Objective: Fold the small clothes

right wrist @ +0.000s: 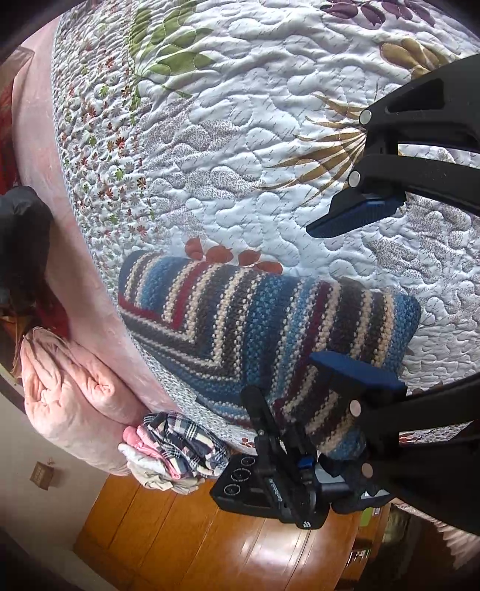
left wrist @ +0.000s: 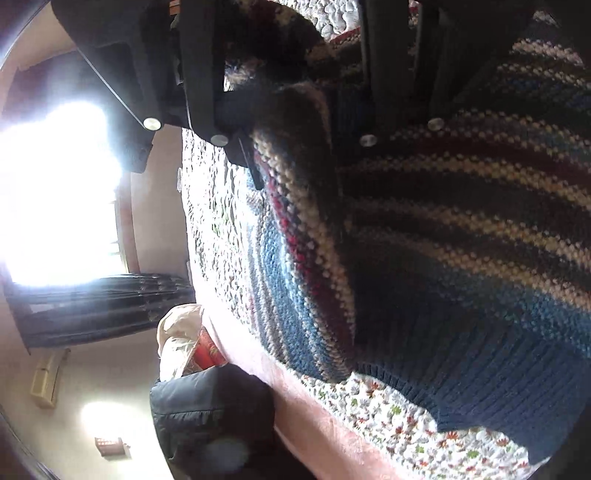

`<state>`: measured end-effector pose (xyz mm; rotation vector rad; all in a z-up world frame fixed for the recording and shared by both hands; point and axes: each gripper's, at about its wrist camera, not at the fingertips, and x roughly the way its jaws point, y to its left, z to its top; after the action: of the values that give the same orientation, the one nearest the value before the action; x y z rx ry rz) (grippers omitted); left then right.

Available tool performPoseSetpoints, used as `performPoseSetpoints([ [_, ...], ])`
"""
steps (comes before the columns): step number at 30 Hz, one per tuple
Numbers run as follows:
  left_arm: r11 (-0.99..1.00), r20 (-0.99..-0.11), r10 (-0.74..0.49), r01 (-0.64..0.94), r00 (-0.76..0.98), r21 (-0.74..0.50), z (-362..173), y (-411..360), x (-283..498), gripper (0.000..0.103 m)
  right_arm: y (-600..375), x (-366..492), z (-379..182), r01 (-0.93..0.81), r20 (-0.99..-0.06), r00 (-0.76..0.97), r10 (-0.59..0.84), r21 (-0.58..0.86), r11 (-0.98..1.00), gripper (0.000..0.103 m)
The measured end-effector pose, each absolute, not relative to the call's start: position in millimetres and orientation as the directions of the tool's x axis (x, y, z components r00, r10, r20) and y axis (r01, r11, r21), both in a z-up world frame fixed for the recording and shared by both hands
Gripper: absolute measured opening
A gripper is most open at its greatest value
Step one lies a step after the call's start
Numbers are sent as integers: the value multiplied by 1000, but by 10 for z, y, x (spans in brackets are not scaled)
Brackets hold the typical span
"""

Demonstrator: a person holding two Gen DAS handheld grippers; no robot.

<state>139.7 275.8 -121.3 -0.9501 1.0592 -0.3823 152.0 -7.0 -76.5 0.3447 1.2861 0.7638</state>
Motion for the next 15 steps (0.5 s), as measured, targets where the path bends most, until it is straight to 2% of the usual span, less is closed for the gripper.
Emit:
performPoseSetpoints([
  [10,576,-520,-622,-107,585,-810,-768,3256,1003,26,161,1427,-705,-343,-707,52,706,651,677,65],
  [15,596,-541,-566,-144,623,-790,-660,3671,775,26,439,1347,-721,-370,-692,14,722,667,647,65],
])
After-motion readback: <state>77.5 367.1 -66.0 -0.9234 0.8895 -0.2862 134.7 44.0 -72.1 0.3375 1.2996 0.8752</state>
